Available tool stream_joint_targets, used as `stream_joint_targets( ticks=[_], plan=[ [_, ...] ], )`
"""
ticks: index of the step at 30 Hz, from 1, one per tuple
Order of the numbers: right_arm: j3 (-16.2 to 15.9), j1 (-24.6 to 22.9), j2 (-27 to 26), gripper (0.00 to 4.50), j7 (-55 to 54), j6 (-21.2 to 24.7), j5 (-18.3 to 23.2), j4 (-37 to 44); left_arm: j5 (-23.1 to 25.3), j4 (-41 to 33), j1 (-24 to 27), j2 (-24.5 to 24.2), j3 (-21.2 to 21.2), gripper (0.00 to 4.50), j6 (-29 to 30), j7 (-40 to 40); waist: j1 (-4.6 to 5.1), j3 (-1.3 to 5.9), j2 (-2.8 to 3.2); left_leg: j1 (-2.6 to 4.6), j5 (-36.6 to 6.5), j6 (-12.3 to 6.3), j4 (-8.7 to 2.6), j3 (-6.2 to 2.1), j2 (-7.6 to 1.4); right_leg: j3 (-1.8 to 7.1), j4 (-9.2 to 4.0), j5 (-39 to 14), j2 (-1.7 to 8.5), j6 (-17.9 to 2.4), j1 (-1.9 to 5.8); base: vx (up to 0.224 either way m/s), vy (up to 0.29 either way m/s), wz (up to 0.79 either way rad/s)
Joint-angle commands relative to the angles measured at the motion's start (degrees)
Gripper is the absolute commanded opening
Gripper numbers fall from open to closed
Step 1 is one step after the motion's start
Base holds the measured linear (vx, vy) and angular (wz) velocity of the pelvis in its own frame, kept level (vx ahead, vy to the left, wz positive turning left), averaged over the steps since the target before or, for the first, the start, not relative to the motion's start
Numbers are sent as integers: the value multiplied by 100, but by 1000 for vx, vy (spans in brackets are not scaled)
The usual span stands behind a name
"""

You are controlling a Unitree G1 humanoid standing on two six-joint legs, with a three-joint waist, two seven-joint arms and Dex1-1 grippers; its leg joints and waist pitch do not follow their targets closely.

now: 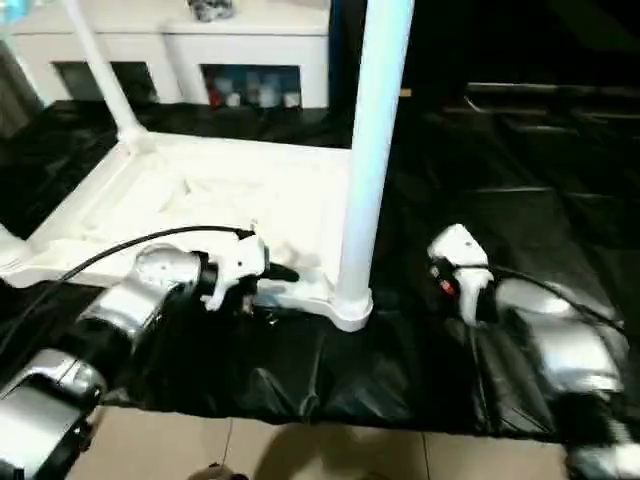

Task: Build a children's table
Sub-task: Rotate leg to tighten

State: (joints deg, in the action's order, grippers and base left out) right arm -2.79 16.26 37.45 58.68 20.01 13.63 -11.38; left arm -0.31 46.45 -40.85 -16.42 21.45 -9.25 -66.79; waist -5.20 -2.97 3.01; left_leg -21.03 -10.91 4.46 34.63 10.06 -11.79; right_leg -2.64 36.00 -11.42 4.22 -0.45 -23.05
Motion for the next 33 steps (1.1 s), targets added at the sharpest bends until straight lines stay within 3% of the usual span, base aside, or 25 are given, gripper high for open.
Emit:
stream_joint_targets(
  ticks=[1,5,11,12,18,26,27,33],
  plan=[
    [-9,-214,214,450,225,329,226,586,5,349,-235,70,6,300,-92,-183,-27,399,-89,15,-894,-416,-328,-1,-55,189,-481,-692,277,-1319,381,0,0,0],
    [-4,-477,422,450,399,745,417,1162,99,887,-484,173,-48,266,-326,-313,-42,402,-96,2,-812,-453,-330,-15,-55,189,-495,-674,282,-1264,385,0,0,0],
    [-13,-575,501,450,421,885,456,1368,205,1232,-697,149,-51,222,-459,-354,-36,400,-97,9,-866,-395,-332,-16,-63,184,-507,-887,305,-1267,364,0,0,0],
    [-13,-583,510,450,429,889,457,1379,218,1270,-724,145,-46,212,-479,-370,-27,403,-50,22,-873,-385,-332,-15,-69,190,-519,-824,291,-1272,358,0,0,0],
    [8,-670,583,450,415,1109,538,1624,313,1686,-926,167,-78,149,-675,-486,-32,404,-70,4,-811,-402,-330,-22,-60,184,-489,-533,295,-1357,388,0,0,0],
    [-15,-706,594,450,442,1131,543,1688,357,1916,-1018,185,-114,97,-730,-575,-32,392,-73,11,-883,-368,-339,-21,-66,184,-508,-715,309,-1345,382,0,0,0],
    [-25,-701,589,450,444,1139,542,1697,375,1946,-1024,181,-109,87,-740,-599,-35,394,-44,14,-888,-359,-340,-26,-71,185,-505,-731,316,-1349,381,0,0,0],
    [-57,-689,595,450,417,1156,533,1729,429,2073,-1065,175,-135,36,-785,-640,-28,401,-74,11,-851,-373,-337,-23,-71,185,-492,-546,309,-1391,390,0,0,0]
  ],
)
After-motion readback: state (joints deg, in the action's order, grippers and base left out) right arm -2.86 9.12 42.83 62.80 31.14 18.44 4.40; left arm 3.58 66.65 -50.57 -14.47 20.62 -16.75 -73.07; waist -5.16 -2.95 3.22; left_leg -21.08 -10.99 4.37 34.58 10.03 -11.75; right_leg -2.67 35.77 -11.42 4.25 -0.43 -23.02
